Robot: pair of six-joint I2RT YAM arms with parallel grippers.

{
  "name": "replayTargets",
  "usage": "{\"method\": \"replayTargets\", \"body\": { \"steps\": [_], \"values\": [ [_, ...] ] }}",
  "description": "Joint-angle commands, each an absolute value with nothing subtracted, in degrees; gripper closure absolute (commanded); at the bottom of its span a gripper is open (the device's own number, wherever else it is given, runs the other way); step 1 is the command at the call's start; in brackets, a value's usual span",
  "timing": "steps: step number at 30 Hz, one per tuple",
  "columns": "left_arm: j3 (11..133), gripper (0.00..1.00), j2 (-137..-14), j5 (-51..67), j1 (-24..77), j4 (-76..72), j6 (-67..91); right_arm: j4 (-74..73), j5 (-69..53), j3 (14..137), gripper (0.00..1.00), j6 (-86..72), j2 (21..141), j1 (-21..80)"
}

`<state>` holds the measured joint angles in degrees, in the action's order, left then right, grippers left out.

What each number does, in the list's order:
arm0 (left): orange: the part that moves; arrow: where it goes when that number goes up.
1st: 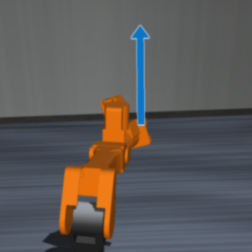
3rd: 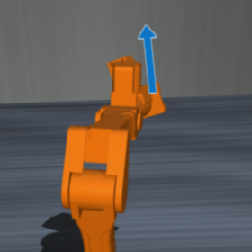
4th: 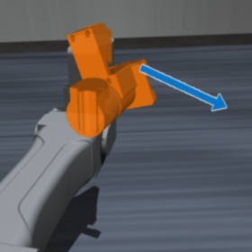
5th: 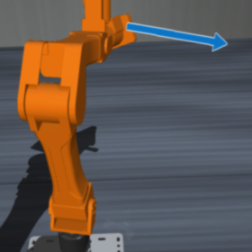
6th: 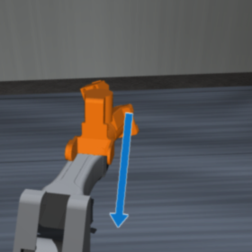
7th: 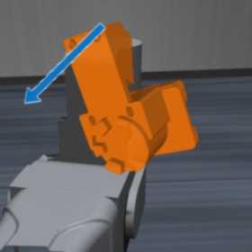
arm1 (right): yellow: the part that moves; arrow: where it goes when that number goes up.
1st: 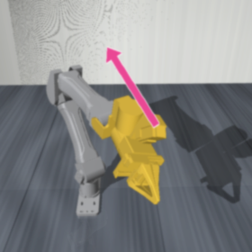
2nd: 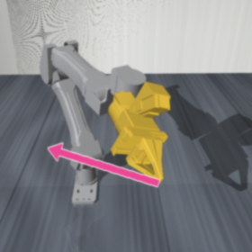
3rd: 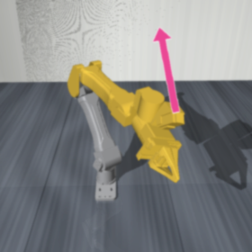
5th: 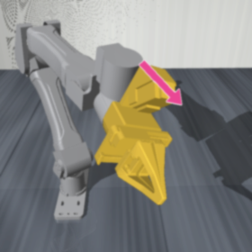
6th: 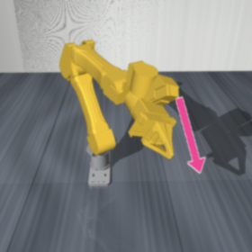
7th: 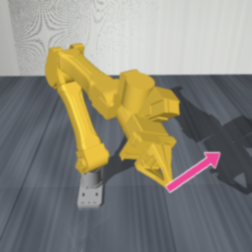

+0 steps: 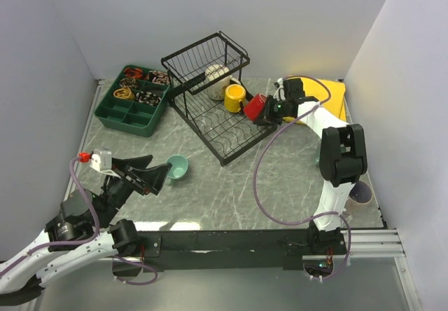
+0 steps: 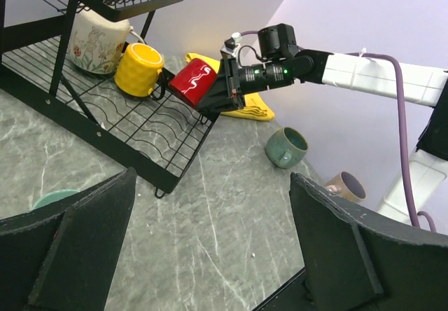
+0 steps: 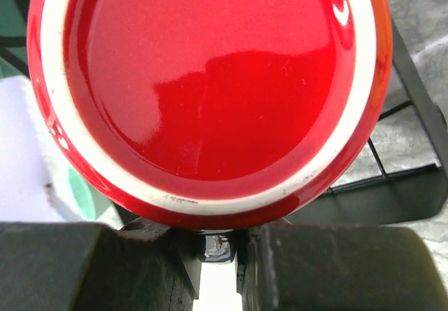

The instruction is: Load the cups into the dish rack

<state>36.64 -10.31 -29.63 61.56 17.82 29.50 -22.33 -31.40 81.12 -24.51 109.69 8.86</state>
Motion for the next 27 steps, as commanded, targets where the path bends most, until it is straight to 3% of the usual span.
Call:
{"method": "replayTargets", "body": {
  "steps": [1,17,24,27],
  "values": [
    [37.79,0.04,-9.23,-30.59,61.7,17.93,31.64,-21.09,-26.82,85.34,1.0,-20.31,109.16,10.98],
    [38.5,0.04,-9.84,-31.2,61.7,20.74,35.33,-20.66,-5.1,86.66,1.0,-8.27,110.21,17.4],
    [38.06,0.04,-9.41,-31.11,61.7,21.71,36.82,-21.53,-2.02,88.33,0.8,-6.16,112.94,17.93],
    [37.97,0.04,-9.4,-31.29,61.7,22.23,37.79,-21.62,-1.32,88.07,0.77,-5.54,113.03,17.84]
  ]
}}
